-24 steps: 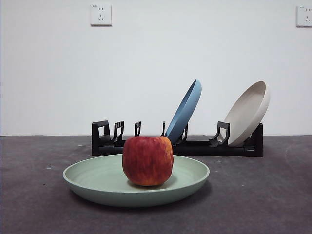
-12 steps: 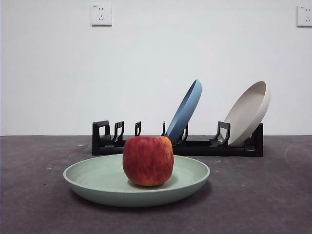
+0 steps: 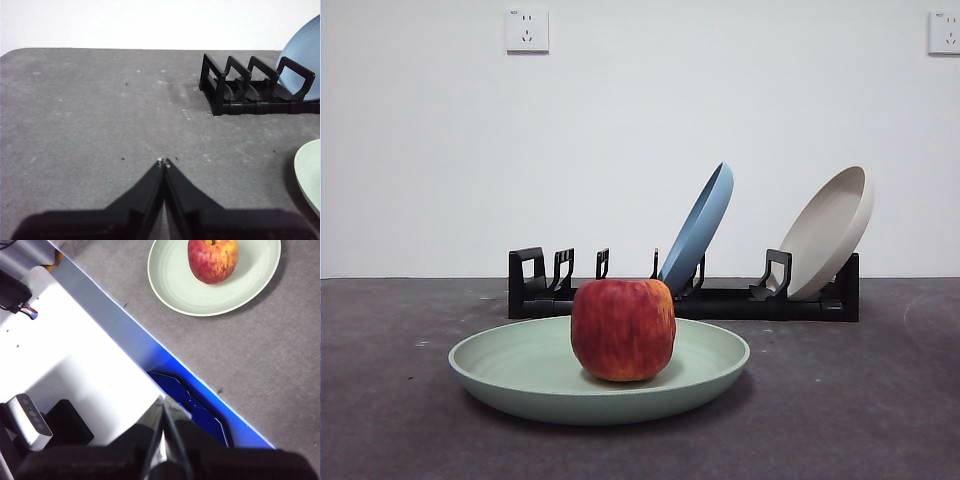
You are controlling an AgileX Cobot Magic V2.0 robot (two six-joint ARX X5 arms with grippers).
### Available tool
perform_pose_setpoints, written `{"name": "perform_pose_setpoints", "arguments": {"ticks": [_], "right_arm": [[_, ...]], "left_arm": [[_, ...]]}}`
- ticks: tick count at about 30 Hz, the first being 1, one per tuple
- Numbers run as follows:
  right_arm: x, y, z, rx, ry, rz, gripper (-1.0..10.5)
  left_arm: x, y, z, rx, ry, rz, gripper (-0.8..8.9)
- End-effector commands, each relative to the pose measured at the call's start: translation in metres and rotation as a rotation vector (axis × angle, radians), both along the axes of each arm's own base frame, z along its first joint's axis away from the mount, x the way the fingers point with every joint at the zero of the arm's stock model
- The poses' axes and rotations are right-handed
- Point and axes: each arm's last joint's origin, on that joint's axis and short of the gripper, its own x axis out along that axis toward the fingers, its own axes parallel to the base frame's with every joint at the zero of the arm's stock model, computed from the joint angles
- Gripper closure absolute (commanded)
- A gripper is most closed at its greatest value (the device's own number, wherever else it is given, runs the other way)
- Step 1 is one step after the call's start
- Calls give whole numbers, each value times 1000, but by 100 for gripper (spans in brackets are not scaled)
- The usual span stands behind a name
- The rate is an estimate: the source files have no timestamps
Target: Take the green plate from the plate rack,put the plate on the table,take the apple from the table,put the apple in the plate
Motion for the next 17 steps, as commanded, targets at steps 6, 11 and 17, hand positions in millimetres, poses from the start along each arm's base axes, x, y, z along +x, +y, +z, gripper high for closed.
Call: {"name": "perform_pose_setpoints", "arguments": {"ticks": [6, 11, 17], "right_arm": [[0, 0, -1, 2, 5, -5, 946], [0, -1, -1, -6, -22, 5, 946], [6, -19, 14, 103, -284, -60, 946]], "left_arm": [[1, 0, -4, -5, 11, 6, 817], [1, 0, -4, -5, 11, 6, 817], [1, 0, -4, -5, 11, 6, 817]]}}
